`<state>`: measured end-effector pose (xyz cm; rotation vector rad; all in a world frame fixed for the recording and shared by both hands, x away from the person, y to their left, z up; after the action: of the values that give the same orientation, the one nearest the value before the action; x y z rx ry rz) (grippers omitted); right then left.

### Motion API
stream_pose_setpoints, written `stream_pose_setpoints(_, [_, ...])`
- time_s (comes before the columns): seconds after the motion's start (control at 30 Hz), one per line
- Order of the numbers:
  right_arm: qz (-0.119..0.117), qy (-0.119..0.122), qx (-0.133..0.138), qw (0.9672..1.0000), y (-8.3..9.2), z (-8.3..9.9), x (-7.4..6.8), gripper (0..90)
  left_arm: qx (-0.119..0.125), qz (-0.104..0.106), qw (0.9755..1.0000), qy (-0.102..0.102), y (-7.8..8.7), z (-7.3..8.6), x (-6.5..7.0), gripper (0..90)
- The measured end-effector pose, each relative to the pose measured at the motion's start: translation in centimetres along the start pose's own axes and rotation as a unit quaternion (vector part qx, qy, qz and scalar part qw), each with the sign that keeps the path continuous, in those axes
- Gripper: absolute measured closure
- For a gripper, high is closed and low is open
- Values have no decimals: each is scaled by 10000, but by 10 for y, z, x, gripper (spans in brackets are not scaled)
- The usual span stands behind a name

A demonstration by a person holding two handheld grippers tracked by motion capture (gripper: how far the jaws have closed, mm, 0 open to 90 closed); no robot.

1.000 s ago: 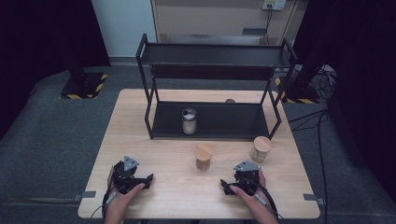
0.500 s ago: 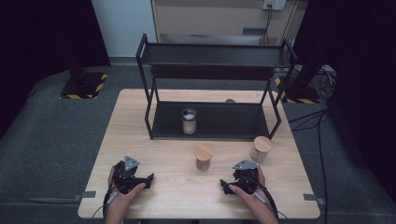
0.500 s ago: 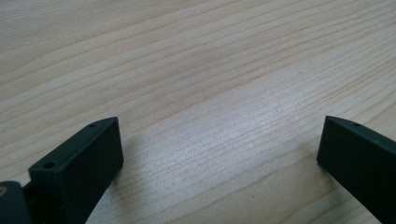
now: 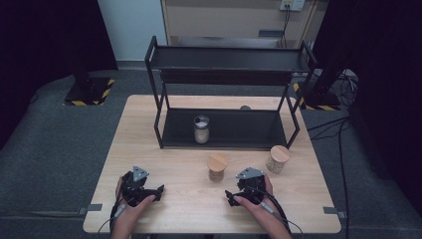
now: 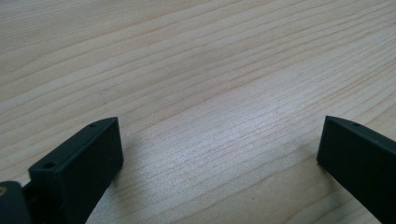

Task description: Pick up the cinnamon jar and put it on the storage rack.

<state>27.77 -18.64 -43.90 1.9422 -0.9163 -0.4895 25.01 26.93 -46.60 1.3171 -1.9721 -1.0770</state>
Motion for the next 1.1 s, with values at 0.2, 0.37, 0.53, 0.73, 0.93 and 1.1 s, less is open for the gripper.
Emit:
stream_pose_setpoints(0.2, [-33, 68, 70, 9999, 2, -8, -4, 40, -1, 1, 10000, -1, 0, 0, 0, 0])
stream_pose_setpoints(0.37, [-35, 102, 151, 9998, 5, -15, -6, 40, -1, 0, 10000, -2, 0, 0, 0, 0])
stream_pose_setpoints(0.53, [-69, 77, 236, 9997, 6, -20, -7, 43, -2, 0, 10000, -2, 0, 0, 0, 0])
stream_pose_setpoints(0.73, [-96, 67, 367, 9993, 6, -26, -10, 45, -2, 0, 10000, -2, 0, 0, 0, 0])
stream_pose_setpoints(0.93, [-56, 102, 494, 9987, 4, -31, -14, 45, -2, -1, 10000, -3, 0, 0, 0, 0])
stream_pose_setpoints(1.1, [8, 81, 680, 9977, 1, -33, -16, 46, -1, 0, 10000, -2, 0, 0, 0, 0])
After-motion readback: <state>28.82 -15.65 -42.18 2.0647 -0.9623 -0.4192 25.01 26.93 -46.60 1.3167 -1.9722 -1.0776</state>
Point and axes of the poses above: each handheld gripper's, and its own axes: y roughly backward along the jaws, z roughly out of its underside, x roughly to its right, the point moved 3 cm from there along -y, roughly forward along the jaws, and after that the axes turned 12 degrees about -x, right-handed, at the moved point
